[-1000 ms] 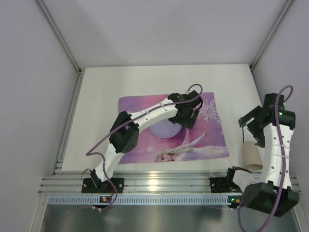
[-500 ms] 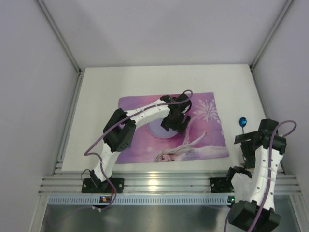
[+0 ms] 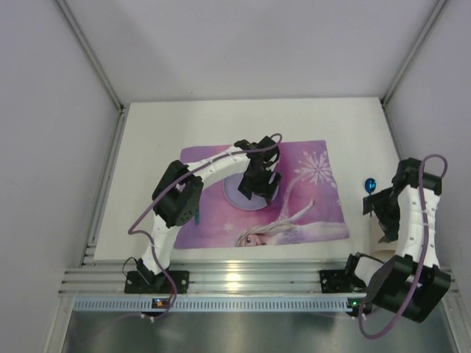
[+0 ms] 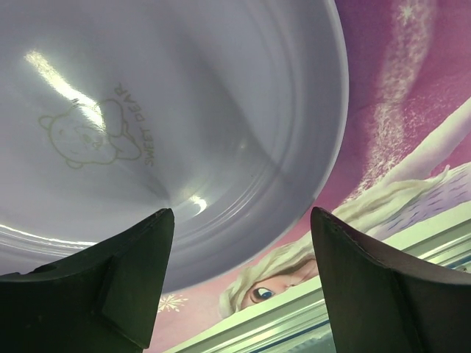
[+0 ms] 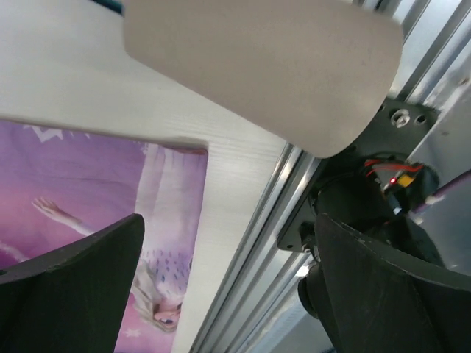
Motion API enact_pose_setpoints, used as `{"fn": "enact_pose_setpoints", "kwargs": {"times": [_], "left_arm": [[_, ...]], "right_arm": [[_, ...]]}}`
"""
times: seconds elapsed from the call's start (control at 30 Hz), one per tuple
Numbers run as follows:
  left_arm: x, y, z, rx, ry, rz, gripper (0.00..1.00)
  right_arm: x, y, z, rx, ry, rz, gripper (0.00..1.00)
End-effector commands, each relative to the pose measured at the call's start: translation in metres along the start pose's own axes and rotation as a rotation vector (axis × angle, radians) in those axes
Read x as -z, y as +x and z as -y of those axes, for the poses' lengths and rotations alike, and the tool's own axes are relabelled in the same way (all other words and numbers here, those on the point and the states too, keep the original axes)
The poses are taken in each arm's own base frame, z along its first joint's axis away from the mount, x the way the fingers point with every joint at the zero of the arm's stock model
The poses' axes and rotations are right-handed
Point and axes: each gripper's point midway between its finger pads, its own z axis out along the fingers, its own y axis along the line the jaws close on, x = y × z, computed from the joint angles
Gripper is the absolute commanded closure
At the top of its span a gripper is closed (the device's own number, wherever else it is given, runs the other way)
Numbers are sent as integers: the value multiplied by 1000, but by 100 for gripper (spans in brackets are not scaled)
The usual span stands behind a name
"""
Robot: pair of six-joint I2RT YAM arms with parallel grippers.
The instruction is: Set the dinner table for one person
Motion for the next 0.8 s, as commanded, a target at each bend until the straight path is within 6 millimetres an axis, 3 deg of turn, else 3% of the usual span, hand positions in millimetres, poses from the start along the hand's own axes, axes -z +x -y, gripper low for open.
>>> {"fn": "enact_pose_setpoints", "kwargs": {"times": [0.0, 0.03, 0.1, 0.17, 0.33, 0.5, 0.77], "left_arm": [[27, -13, 14, -39, 43, 73, 20], [28, -13, 13, -38, 37, 72, 20], [30, -15, 11, -46, 20, 74, 20], [33, -18, 9, -46, 0, 78, 20], [32, -20, 9, -24, -5, 72, 20], [28, -13, 7, 26, -18, 45, 21], [27, -1, -5, 59, -80, 22, 22]], "right_arm": [[30, -36, 8, 142, 124, 124, 0], [39, -46, 5, 162, 128, 159, 0], [40, -52, 12, 197, 185, 169, 1], [32, -45, 17, 197, 201, 143, 0], [-5, -22, 22, 200, 241, 27, 0], [-32, -19, 17, 199, 295, -44, 0], [-71, -45, 11, 213, 317, -29, 0]]}}
